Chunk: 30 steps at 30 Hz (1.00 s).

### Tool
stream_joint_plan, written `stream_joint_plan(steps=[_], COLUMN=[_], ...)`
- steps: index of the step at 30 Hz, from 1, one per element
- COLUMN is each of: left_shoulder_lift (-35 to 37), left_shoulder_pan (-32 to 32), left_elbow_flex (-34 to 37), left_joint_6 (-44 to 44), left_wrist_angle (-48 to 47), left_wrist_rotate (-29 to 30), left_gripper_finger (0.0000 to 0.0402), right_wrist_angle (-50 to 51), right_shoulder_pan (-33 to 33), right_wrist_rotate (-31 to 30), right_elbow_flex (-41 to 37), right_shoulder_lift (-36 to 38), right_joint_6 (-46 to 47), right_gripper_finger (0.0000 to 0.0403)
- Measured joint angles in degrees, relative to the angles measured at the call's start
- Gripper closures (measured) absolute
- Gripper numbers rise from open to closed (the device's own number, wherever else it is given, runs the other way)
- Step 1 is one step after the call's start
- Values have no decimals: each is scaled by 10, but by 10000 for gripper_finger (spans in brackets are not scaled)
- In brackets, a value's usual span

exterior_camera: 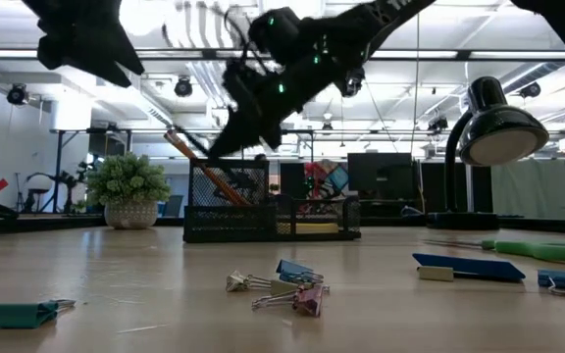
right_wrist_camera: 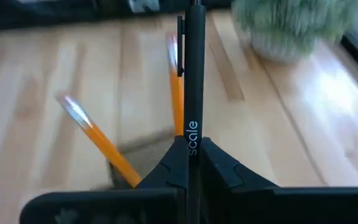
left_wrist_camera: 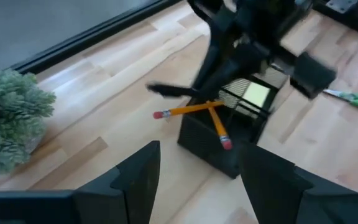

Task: Pick and place office supplies into organizer
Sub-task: Put the top black pen into the black desk organizer, then adjust the black desk organizer

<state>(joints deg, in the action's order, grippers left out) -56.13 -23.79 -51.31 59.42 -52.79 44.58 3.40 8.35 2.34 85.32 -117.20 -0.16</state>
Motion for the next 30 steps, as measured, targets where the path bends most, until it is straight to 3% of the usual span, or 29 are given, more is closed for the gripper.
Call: stream_joint_plan(steps=[9, 22, 25, 30], left_shoulder_lift=[-1, -1, -1, -9], left_shoulder_pan=[0, 0, 0, 0], left_elbow_flex=[20, 20, 20, 20], left_joint_6=[2, 1, 2, -8], left_wrist_angle=[2, 0, 1, 33], left_wrist_rotate=[4, 24, 24, 24], left_gripper_finger=[203, 203, 203, 203], right_wrist_angle=[32, 182, 213, 337], right_shoulder_pan=[2, -12, -21, -45], right_wrist_rotate=[-49, -58, -76, -90], right_elbow_flex=[-25, -29, -30, -31], right_shoulder_lift=[10, 68, 94, 209], right_joint_6=[1, 33, 49, 98], right_gripper_finger=[379, 223, 207, 204])
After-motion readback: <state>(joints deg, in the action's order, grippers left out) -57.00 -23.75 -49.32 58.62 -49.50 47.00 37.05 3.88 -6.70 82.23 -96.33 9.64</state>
